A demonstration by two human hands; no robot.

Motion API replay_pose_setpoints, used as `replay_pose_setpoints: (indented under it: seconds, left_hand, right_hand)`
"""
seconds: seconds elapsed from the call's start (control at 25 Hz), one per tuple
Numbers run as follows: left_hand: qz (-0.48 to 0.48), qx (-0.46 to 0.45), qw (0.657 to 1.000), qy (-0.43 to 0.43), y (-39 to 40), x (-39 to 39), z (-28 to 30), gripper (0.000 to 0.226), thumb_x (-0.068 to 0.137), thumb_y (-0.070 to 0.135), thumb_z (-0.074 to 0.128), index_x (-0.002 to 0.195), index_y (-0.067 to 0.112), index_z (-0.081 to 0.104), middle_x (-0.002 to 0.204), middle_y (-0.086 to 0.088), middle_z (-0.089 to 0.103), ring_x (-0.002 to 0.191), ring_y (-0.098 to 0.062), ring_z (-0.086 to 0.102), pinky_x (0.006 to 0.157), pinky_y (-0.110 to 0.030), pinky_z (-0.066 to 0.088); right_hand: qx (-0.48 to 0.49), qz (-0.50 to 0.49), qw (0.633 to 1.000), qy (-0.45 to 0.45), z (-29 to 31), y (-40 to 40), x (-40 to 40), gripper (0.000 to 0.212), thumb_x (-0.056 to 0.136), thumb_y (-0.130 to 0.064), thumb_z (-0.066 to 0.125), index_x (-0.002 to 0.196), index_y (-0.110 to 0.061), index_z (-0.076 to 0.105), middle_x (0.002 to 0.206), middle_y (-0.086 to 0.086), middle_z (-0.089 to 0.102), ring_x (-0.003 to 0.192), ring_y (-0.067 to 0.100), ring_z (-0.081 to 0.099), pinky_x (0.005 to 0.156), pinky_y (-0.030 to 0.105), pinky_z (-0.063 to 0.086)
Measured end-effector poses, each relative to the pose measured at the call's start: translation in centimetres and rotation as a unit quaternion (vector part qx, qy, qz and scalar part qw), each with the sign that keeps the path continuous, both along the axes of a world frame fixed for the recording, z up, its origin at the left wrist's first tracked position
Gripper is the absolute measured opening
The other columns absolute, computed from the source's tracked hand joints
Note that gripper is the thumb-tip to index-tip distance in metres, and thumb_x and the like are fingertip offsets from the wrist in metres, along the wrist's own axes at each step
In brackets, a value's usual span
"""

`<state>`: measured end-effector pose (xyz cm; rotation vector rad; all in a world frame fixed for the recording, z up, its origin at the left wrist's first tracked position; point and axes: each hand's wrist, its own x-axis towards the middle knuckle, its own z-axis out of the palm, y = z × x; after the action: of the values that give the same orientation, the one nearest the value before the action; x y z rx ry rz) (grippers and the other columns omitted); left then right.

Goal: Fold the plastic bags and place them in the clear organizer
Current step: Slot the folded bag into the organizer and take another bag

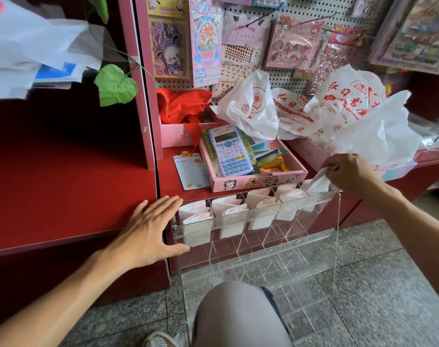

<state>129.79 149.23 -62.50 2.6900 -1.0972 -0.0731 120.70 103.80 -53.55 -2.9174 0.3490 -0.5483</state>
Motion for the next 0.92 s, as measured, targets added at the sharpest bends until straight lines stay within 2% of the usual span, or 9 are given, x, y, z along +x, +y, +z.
replay_pose_setpoints:
  seconds: [0.16,0.24,0.32,0.44,0.48,0.6,0.68,0.84,0.92]
  left_hand:
    - [-0.001,0.009,1.000,0.000,0.0,-0.1,0.2,0.131,0.049,0.103,0.008,0.157,0.030,0.001,0.159,0.020,-0.005,0.143,0.006,-0.010,0.118,-0.029,-0.010]
    - [-0.001,0.006,1.000,0.000,0.0,-0.1,0.1,0.131,0.049,0.104,0.010,0.157,0.030,0.001,0.161,0.018,-0.004,0.143,0.006,-0.010,0.118,-0.029,-0.010]
    - [0.001,0.002,1.000,0.004,0.0,-0.1,0.1,0.131,0.050,0.104,0.014,0.157,0.029,0.002,0.162,0.016,-0.002,0.143,0.005,-0.009,0.118,-0.029,-0.010]
    - [0.000,0.012,1.000,0.003,-0.1,-0.2,0.2,0.132,0.050,0.104,0.020,0.157,0.029,0.000,0.161,0.018,-0.005,0.142,0.006,-0.011,0.118,-0.029,-0.011]
    - [0.001,0.013,1.000,0.003,0.0,-0.2,0.3,0.132,0.050,0.103,0.023,0.157,0.029,0.000,0.161,0.018,-0.005,0.142,0.006,-0.011,0.118,-0.030,-0.011]
    - [0.004,0.014,1.000,-0.001,-0.1,-0.1,0.2,0.122,0.058,0.094,0.028,0.157,0.029,0.000,0.163,0.016,-0.003,0.141,0.006,-0.011,0.119,-0.030,-0.010]
    - [0.002,0.009,1.000,-0.001,-0.1,-0.1,0.1,0.124,0.057,0.097,0.029,0.157,0.029,0.000,0.163,0.016,-0.003,0.142,0.005,-0.011,0.119,-0.031,-0.010]
    - [0.000,-0.002,1.000,0.000,0.0,0.0,-0.1,0.130,0.053,0.103,0.021,0.157,0.029,0.001,0.161,0.016,-0.004,0.144,0.004,-0.010,0.119,-0.031,-0.010]
    - [0.001,-0.001,1.000,-0.004,0.0,0.0,0.1,0.129,0.052,0.102,0.017,0.157,0.029,0.000,0.160,0.018,-0.006,0.143,0.004,-0.011,0.118,-0.031,-0.011]
  right_hand:
    - [-0.023,0.051,0.998,0.029,-0.3,0.8,1.1,0.029,0.081,0.007,0.057,0.083,-0.014,0.077,0.070,-0.007,0.060,0.061,0.014,0.060,0.059,0.019,0.043]
    - [-0.044,0.046,0.997,0.034,-1.0,0.2,1.5,0.029,0.080,0.007,0.058,0.084,-0.015,0.077,0.068,-0.010,0.058,0.065,0.020,0.064,0.065,0.027,0.051]
    - [-0.045,0.041,0.997,0.039,-1.6,-0.2,1.5,0.031,0.080,0.007,0.059,0.085,-0.017,0.077,0.067,-0.011,0.059,0.061,0.016,0.062,0.065,0.034,0.058]
    - [-0.023,0.053,0.998,-0.003,-2.3,-0.2,1.1,0.031,0.080,0.010,0.060,0.082,-0.016,0.076,0.063,-0.009,0.061,0.050,0.002,0.056,0.049,0.023,0.053]
    - [-0.018,0.049,0.999,-0.002,-2.5,-0.2,0.8,0.030,0.080,0.011,0.060,0.082,-0.015,0.075,0.064,-0.005,0.063,0.049,0.003,0.056,0.046,0.019,0.049]
    - [-0.005,0.014,1.000,0.015,-3.2,-0.5,0.1,0.024,0.080,0.009,0.063,0.087,-0.011,0.074,0.078,0.008,0.072,0.059,0.020,0.062,0.062,0.028,0.054]
    - [0.000,0.009,1.000,0.010,-3.2,-0.7,0.0,0.019,0.080,0.007,0.066,0.088,-0.009,0.074,0.083,0.008,0.072,0.068,0.021,0.064,0.068,0.029,0.053]
    - [-0.016,0.021,0.999,0.026,-3.5,-0.1,-0.3,0.015,0.082,0.002,0.070,0.085,-0.011,0.077,0.083,0.007,0.075,0.069,0.019,0.067,0.071,0.037,0.060]
    - [-0.008,0.005,1.000,-0.005,-3.3,1.2,0.2,0.016,0.085,-0.001,0.066,0.088,-0.012,0.077,0.084,0.007,0.075,0.069,0.022,0.068,0.068,0.038,0.059]
